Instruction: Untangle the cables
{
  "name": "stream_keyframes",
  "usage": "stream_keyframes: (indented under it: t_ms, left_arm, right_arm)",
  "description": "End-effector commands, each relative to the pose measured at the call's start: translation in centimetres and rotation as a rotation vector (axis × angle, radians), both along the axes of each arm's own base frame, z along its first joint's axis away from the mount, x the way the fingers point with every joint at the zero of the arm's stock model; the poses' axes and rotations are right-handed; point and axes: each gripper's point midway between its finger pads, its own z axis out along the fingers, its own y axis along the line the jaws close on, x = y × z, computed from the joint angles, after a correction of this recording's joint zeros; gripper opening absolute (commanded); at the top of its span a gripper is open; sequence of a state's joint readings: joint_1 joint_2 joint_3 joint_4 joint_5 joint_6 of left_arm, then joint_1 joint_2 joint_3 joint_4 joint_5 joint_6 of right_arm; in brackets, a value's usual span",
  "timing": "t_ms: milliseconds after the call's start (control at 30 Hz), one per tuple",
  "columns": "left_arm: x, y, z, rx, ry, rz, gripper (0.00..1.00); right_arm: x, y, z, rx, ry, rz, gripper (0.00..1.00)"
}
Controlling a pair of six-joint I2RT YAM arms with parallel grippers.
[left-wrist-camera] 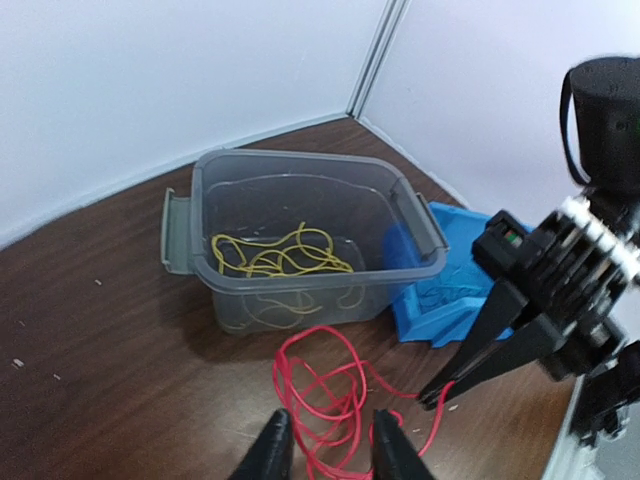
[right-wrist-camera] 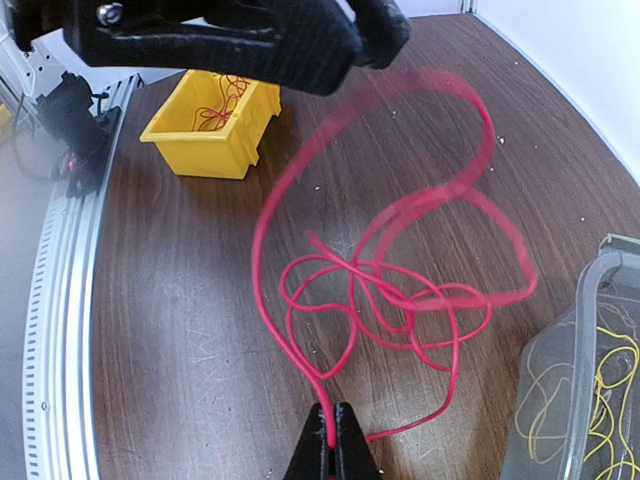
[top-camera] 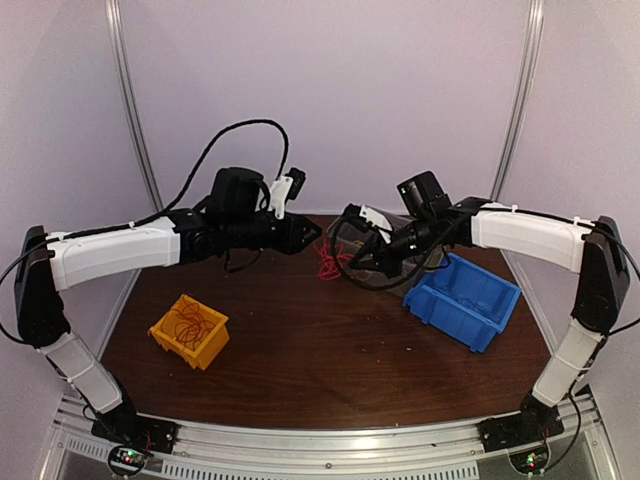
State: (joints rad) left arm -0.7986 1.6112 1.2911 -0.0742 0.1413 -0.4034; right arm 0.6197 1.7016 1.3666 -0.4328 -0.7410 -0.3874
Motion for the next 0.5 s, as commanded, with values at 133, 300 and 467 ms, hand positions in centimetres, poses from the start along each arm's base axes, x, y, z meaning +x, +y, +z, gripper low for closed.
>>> stream_keyframes:
  t_ms: [133,300,467]
  left_arm:
    - [-1.0,4.3,3.2,-0.059,-0.119,0.121,0.47]
    - [-6.7,6.2,2.5,-0.270,-0.175,0.016,0.47]
    - [-9.2,5.2,-0.5,-0.294,-0.214,-0.021,0.49]
  right_arm:
    - [-2.1,-0.7,6.4,0.068,-0.026,0.044,0.00]
    - [-1.5,-0.4,9.3,0.122,-0.030,0.017,0.00]
    - [-2.0,0.6,10.7,0.180,0.030,0.053,0.00]
